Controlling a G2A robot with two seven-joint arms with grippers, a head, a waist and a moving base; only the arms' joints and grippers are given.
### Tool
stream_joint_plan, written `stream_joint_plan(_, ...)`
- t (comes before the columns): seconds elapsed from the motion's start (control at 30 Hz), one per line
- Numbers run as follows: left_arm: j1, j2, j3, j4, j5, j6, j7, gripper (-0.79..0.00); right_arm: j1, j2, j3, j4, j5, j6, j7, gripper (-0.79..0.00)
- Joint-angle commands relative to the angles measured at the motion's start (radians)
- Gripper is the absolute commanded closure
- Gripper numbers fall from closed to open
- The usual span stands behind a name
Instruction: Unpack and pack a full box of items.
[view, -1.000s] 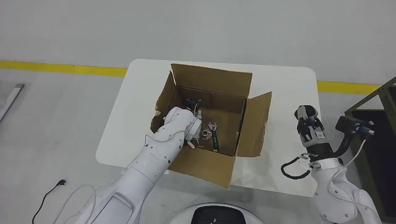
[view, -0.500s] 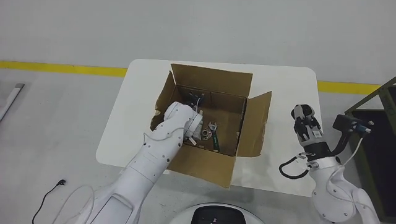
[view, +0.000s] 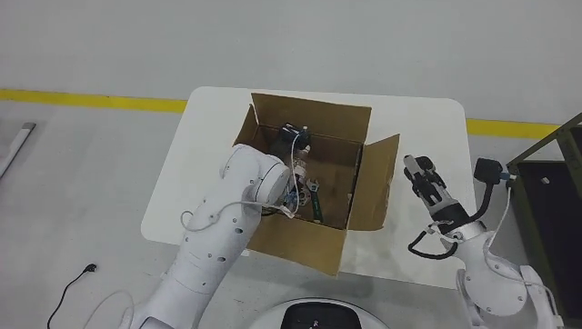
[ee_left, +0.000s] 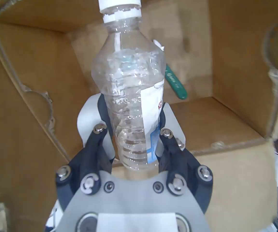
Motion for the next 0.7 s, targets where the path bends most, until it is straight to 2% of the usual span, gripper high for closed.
stream_joint_plan(0.0, 0.001, 0.003, -0.014, -0.040, -0.015, -0.007, -0.015, 0.000, 0.007, 0.003, -0.012, 0.006, -0.016, 0.006, 0.044, -0.283)
stream_joint_plan(0.13, -0.002, 0.007, -0.033, -0.084, -0.047, -0.029, -0.035, 0.000, 0.022, 0.010, -0.042, 0.022, -0.110, 0.012, 0.132, -0.277)
stream_joint_plan(0.27, -0.006, 0.011, -0.050, -0.099, -0.079, -0.035, -0.039, 0.000, 0.027, 0.012, -0.061, 0.038, -0.128, 0.024, 0.151, -0.231)
stream_joint_plan(0.3, -0.004, 0.011, -0.057, -0.098, -0.098, -0.034, -0.040, 0.000, 0.026, 0.013, -0.063, 0.041, -0.130, 0.026, 0.154, -0.206)
stream_joint_plan(0.4, -0.004, 0.011, -0.057, -0.098, -0.098, -0.034, -0.040, 0.000, 0.023, 0.014, -0.063, 0.055, -0.140, 0.042, 0.159, -0.028)
stream_joint_plan(0.43, -0.004, 0.011, -0.057, -0.098, -0.098, -0.034, -0.040, 0.000, 0.023, 0.014, -0.063, 0.056, -0.137, 0.045, 0.155, 0.000)
stream_joint_plan(0.67, -0.004, 0.011, -0.057, -0.098, -0.098, -0.034, -0.040, 0.000, 0.027, 0.012, -0.033, 0.074, -0.043, 0.055, 0.108, 0.000)
